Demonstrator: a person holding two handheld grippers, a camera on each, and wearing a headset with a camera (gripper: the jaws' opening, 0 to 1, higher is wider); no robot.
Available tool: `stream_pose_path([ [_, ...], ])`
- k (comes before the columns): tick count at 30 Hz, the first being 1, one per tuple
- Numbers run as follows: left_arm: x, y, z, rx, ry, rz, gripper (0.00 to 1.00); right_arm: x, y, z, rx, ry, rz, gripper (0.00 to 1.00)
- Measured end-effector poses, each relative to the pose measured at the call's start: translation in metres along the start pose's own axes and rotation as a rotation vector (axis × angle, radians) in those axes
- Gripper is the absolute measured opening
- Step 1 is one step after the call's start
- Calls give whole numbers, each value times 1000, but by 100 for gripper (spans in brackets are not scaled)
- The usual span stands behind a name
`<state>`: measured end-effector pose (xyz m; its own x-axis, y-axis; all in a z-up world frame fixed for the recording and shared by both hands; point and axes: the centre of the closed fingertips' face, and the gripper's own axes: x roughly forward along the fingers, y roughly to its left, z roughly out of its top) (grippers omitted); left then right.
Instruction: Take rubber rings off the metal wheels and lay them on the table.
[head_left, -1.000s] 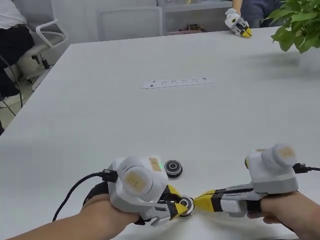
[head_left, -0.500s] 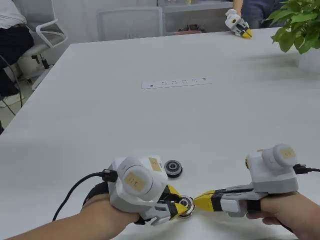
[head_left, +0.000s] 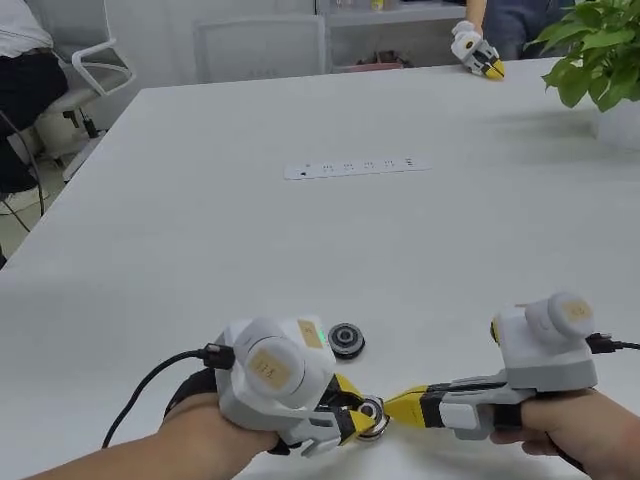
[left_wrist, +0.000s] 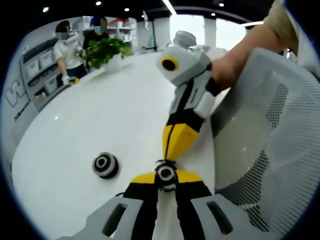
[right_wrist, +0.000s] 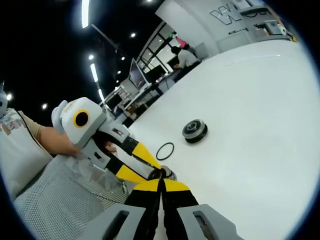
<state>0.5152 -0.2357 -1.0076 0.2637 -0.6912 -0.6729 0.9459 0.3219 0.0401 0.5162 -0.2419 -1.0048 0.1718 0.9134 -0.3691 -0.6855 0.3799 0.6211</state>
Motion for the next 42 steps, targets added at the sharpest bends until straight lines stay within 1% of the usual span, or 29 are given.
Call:
stream_pose_path([
  [4, 0, 0, 0, -1, 1, 1, 13, 1, 1, 0, 3, -1, 9, 0],
  [7, 0, -1, 0, -1, 1, -2, 13, 2, 4, -1, -6, 9, 19, 0],
  [17, 1, -1, 0, -3, 2, -4, 13, 4, 9, 0, -16, 8, 46, 0],
  [19, 1, -1, 0, -4, 1, -4, 13, 5, 12, 0, -17, 8, 59, 0],
  [20, 1, -3, 1, -5, -2, -9, 13, 7, 17, 4, -16, -15, 84, 0],
  [21, 2, -3, 1, -2, -2, -7, 13, 7, 19, 5, -36, -10, 102, 0],
  [22, 2, -3, 2, 2, -1, -5, 13, 6, 23, 4, -15, -6, 106, 0],
  [23, 2, -2, 2, -1, 0, -6, 13, 4, 20, 4, -56, -1, 94, 0],
  [25, 2, -2, 2, -1, -3, -6, 13, 3, 19, 3, -37, -8, 96, 0],
  [30, 2, -2, 2, -2, -4, -4, 13, -1, 13, 6, -32, -29, 70, 0],
  [34, 2, -2, 2, -6, -4, -6, 13, -1, 9, 2, -40, -16, 50, 0],
  [42, 1, -3, 2, -5, 6, -13, 14, -1, 8, 0, -39, -9, 38, 0],
])
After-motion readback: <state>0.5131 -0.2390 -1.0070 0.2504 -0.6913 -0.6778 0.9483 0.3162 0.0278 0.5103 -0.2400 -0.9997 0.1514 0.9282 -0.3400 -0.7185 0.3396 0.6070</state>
